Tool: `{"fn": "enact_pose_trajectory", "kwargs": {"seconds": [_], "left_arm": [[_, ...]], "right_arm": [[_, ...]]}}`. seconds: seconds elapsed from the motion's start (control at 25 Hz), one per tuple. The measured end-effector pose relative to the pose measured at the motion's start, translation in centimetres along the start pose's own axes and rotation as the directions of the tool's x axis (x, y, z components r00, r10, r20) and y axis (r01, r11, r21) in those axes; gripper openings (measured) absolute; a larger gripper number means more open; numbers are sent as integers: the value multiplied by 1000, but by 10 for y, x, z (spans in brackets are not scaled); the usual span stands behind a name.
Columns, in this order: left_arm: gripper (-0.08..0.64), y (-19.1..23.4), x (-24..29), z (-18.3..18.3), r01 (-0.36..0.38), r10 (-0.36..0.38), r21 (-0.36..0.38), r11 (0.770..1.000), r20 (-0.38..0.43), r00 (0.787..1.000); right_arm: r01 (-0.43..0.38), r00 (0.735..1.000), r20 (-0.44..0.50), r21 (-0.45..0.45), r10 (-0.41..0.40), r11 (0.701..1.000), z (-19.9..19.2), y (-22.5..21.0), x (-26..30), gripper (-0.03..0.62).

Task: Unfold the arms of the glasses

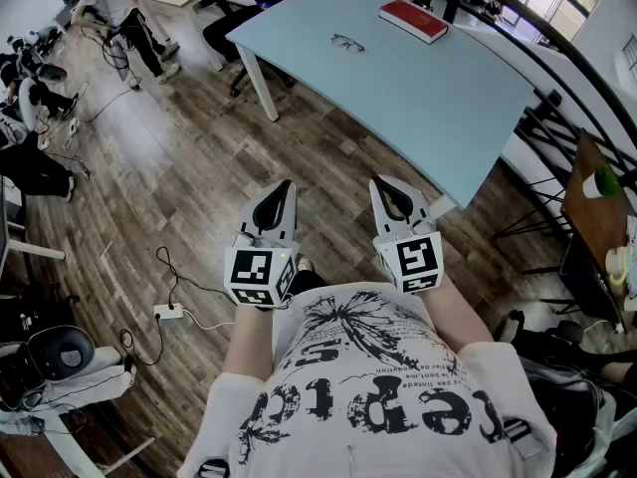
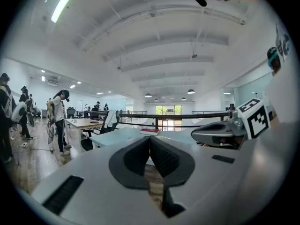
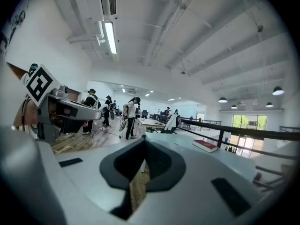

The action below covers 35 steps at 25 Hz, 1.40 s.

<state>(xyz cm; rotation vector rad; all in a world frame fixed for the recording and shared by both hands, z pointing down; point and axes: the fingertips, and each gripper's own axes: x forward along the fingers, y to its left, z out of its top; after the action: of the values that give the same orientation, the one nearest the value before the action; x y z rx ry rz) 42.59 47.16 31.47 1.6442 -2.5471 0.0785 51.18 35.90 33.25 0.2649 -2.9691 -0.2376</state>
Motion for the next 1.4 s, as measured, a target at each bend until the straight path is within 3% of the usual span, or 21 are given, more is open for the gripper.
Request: {"fn": "enact_pose_trajectory", "kwargs": {"seconds": [0.72, 1.08, 1.4], "left_arm": [[18, -16, 28, -22, 5, -3, 22, 1000, -59, 998], [20, 54, 100, -29, 56, -55, 8, 998, -107, 993], [19, 156, 213, -9, 180, -179, -4, 984, -132, 975]], "right_arm": [[12, 1000, -6, 47, -11, 999, -29, -31, 1, 10], [62, 996, -64, 70, -58, 996, -37, -45, 91, 11], [161, 980, -129, 81, -150, 984, -21, -72, 224, 11]]}}
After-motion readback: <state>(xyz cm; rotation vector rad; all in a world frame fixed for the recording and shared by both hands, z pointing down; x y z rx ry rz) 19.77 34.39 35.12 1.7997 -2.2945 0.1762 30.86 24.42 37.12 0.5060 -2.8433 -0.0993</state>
